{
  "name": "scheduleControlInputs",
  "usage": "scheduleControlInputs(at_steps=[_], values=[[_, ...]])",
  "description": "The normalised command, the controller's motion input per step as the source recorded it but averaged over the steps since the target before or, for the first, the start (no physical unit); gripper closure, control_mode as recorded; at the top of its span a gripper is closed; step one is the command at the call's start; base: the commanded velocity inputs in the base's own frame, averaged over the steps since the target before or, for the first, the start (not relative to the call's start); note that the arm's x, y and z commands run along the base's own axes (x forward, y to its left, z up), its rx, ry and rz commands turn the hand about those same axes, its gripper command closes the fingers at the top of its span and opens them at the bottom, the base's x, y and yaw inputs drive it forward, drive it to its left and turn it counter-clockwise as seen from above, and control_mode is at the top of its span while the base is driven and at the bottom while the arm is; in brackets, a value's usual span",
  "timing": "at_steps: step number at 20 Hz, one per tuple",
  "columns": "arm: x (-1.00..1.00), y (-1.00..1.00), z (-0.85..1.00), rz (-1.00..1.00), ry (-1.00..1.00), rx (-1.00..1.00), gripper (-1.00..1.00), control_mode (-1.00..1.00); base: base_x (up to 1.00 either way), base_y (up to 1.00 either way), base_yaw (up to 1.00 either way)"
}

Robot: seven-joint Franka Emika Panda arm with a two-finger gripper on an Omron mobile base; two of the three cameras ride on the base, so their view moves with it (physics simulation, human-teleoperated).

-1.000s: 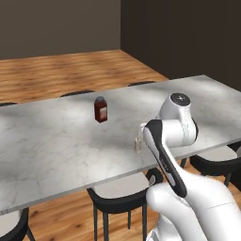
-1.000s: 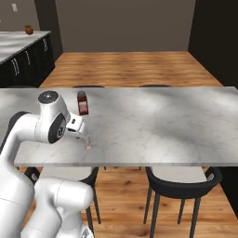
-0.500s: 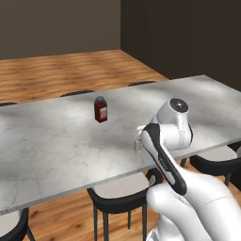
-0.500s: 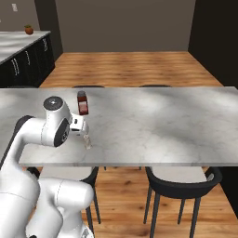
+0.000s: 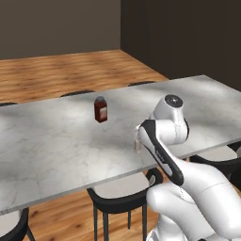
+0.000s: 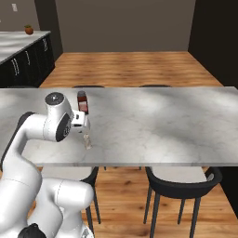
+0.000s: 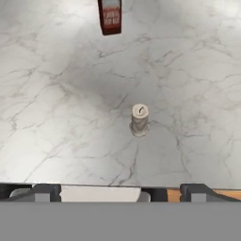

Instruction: Pick the jar and candle from the dining table and place them in the open cabinet. Close the cabinet after placing the objects.

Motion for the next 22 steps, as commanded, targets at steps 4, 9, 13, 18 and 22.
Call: scheduleControlInputs(at_steps=[4,9,13,18,22], values=[[0.00,-0.01,0.00,0.00,0.10,-0.09,-1.00,-1.00,0.00,0.00,0.00],[0.08,-0.09,0.00,0.00,0.05,-0.01,-1.00,-1.00,0.00,0.00,0.00],[0.27,-0.15,-0.06,0.00,0.05,0.00,-1.00,-1.00,0.00,0.00,0.00],[0.20,-0.07,-0.16,0.00,0.05,0.00,-1.00,-1.00,0.00,0.00,0.00],[0.03,0.00,-0.17,0.00,0.03,0.00,-1.00,-1.00,0.00,0.00,0.00]])
